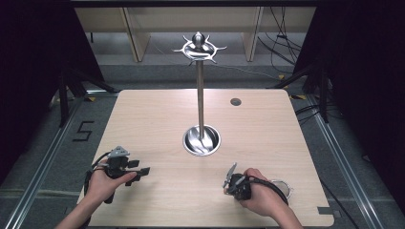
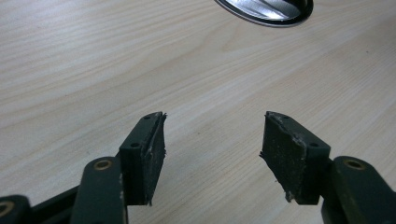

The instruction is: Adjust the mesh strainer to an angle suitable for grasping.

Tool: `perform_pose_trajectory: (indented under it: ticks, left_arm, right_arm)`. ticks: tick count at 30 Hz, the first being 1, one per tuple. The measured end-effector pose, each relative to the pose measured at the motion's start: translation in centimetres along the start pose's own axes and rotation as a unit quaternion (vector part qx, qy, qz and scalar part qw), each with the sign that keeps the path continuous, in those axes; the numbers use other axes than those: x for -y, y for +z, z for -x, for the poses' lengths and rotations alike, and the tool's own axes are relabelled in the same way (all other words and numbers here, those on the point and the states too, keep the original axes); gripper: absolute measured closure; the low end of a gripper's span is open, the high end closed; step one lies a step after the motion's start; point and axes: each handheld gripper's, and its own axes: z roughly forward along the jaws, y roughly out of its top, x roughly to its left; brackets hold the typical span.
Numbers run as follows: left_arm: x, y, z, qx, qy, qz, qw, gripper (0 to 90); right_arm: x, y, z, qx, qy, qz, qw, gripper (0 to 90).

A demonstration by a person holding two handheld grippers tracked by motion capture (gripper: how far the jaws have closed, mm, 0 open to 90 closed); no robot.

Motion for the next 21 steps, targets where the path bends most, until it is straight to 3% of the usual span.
perform_pose_trajectory:
  ticks: [1,3,9,10,14,16,17,21]
  left_arm:
    - [0.0,0.0,0.0,-0.002,-0.001,-0.001,1.0,38.3]
    - [0.1,0.0,0.0,-0.002,-0.006,0.003,1.0,38.3]
    - [0.1,-0.1,-0.1,-0.006,-0.004,-0.002,1.0,38.3]
    - [0.1,-0.1,-0.1,0.002,-0.004,-0.004,1.0,38.3]
    - [0.1,-0.1,0.0,0.002,-0.004,0.0,1.0,38.3]
    - [0.1,-0.1,0.1,0.004,-0.006,0.0,1.0,38.3]
    - [0.1,-0.1,0.1,0.004,-0.006,0.0,1.0,38.3]
    - [0.1,-0.1,0.1,0.006,-0.002,-0.001,1.0,38.2]
  right_arm:
    - [-0.3,0.0,0.7,-0.003,0.019,0.0,0.9998,90.0]
    - [-0.4,0.0,1.1,-0.005,0.025,0.002,0.9997,90.0]
    - [-1.5,-0.1,4.0,0.029,0.097,0.019,0.9947,90.0]
    - [-1.6,-0.1,4.2,0.032,0.108,0.02,0.9935,90.0]
    - [-1.7,-0.2,6.4,0.048,0.122,0.019,0.9911,90.0]
    - [-1.5,-0.2,7.3,0.054,0.14,0.018,0.9885,90.0]
    - [-1.5,-0.2,7.3,0.054,0.14,0.018,0.9885,90.0]
    - [-1.0,-0.1,8.9,0.059,0.174,0.021,0.9827,90.0]
